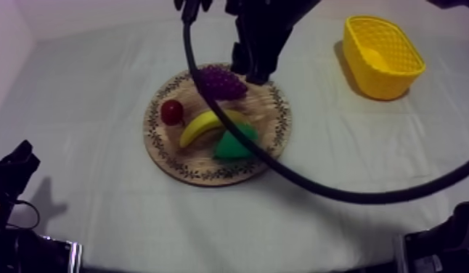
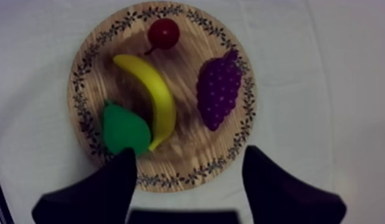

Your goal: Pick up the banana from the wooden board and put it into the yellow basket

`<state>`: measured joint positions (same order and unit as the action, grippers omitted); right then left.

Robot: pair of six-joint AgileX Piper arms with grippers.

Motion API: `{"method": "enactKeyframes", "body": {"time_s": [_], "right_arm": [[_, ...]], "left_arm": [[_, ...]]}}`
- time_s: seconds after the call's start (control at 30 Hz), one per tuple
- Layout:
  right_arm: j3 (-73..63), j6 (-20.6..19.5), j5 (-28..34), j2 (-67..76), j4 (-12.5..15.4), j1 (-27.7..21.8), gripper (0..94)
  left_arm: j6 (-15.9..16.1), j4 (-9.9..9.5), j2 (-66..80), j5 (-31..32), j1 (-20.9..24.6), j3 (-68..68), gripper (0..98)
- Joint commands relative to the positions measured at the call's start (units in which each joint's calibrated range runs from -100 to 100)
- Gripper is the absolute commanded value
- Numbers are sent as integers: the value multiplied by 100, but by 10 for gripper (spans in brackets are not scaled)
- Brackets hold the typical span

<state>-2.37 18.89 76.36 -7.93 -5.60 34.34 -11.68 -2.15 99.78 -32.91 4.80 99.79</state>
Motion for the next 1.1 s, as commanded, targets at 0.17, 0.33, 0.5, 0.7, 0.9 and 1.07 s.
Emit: {"method": "enactKeyframes", "body": {"time_s": [0.17, 0.33, 0.5, 0.7, 0.9, 1.07], "right_arm": [[-106, 78, -136, -480, 87, 66, 501], [-265, 168, -216, -987, 221, 78, 498], [-389, 213, -384, -1549, 303, 78, 492], [-675, 294, -468, -2174, 395, 50, 485], [-879, 388, -544, -2630, 456, 21, 478], [-954, 438, -591, -2915, 482, 17, 473]], "left_arm": [[-2, -3, 5, 1, 1, -1, 1], [-1, -3, 5, 1, 1, -1, 1], [-2, -3, 5, 1, 1, -1, 1], [-2, -3, 5, 1, 1, -1, 1], [-2, -3, 5, 1, 1, -1, 1], [-2, -3, 5, 1, 1, -1, 1]]}}
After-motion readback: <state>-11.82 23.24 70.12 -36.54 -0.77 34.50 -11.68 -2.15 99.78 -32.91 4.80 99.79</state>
